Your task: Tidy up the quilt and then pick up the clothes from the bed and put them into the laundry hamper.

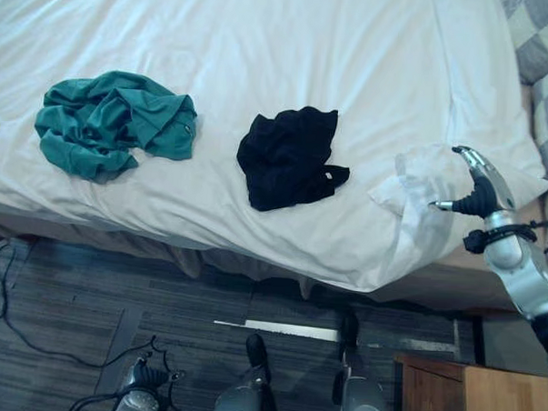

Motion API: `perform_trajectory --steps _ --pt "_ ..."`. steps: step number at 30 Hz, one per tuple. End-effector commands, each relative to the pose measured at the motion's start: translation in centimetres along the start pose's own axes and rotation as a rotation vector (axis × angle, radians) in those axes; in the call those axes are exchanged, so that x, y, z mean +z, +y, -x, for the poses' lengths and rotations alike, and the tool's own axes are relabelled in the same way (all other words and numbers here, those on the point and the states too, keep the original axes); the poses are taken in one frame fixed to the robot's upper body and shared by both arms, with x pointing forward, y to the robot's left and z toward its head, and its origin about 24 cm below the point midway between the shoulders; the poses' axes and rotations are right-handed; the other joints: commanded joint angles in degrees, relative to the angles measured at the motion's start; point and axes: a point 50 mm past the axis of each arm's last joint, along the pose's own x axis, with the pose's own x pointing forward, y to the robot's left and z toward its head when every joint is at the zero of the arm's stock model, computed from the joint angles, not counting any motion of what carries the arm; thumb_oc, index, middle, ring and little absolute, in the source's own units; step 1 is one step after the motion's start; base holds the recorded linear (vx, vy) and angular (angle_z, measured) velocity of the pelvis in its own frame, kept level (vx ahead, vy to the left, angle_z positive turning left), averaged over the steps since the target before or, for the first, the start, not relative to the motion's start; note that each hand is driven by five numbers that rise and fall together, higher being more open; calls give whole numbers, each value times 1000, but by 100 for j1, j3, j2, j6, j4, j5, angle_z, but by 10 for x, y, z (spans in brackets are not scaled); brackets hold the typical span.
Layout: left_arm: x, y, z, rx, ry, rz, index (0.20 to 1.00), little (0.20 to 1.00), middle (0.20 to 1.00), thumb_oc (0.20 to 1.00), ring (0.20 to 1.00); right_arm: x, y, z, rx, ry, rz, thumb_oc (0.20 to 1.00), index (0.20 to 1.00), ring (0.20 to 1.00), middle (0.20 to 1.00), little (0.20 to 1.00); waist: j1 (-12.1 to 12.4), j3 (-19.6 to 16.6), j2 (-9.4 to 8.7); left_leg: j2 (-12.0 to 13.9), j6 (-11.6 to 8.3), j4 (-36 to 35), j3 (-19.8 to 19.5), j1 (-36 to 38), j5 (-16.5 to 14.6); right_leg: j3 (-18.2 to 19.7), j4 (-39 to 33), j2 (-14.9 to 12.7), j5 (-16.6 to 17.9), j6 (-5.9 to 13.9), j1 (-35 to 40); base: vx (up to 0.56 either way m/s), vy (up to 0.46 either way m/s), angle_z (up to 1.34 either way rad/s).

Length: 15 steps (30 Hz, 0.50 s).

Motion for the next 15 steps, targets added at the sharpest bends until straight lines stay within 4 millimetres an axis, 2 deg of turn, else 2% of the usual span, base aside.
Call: perform_trajectory --steps 1,2,3,5,8,10,11,14,15 --pt "15 12 -4 51 -54 0 1000 1000 1000 1000 1000 10 -44 -22 -138 -43 85 1000 1000 1000 1000 1000 -10 352 214 657 -653 19 381 227 -265 126 380 195 -119 36 173 12 -177 -4" --pt "17 12 -4 54 -63 12 1000 1000 1000 1000 1000 4 -42 -23 -127 -16 98 1000 1000 1000 1000 1000 -4 416 258 696 -682 20 379 150 -216 98 418 222 -107 18 85 -7 -109 10" --pt "20 11 -4 51 -75 21 1000 1000 1000 1000 1000 -1 -41 -24 -118 11 103 200 200 200 200 200 -3 481 311 727 -700 18 368 80 -174 78 462 240 -106 -4 6 -9 -149 14" --pt "26 8 -4 44 -95 8 1000 1000 1000 1000 1000 -14 -32 -21 -89 72 86 200 200 200 200 200 -12 548 412 770 -747 14 332 -48 -96 48 484 294 -100 -25 -85 -7 -120 2" --pt "28 -2 -3 19 -105 -24 1000 1000 1000 1000 1000 -47 -14 -8 -29 229 57 200 200 200 200 200 -1 608 552 878 -813 -3 297 -138 -13 -51 463 374 -136 -63 -108 10 -98 -9" --pt "27 -11 -2 0 -101 -21 1000 1000 1000 1000 1000 -58 0 4 4 278 26 200 200 200 200 200 -18 593 589 926 -837 -5 258 -124 5 -69 419 443 -171 -93 -58 35 -82 -5" --pt "27 -11 -2 0 -101 -23 1000 1000 1000 1000 1000 -58 0 5 4 279 26 200 200 200 200 200 -14 591 590 928 -839 -5 257 -123 5 -71 416 445 -171 -94 -55 59 -69 2" --pt "22 -25 1 -24 -80 -22 1000 1000 1000 1000 1000 -83 34 54 18 411 -135 200 200 200 200 200 -130 485 620 989 -866 -5 258 25 -4 -62 299 538 -219 -146 143 89 -48 14" --pt "20 -32 3 -33 -65 -28 1000 1000 1000 1000 1000 -96 57 88 22 519 -242 200 200 200 200 200 -242 392 615 1011 -865 -5 279 152 -54 -50 228 574 -233 -162 286 90 -15 19"
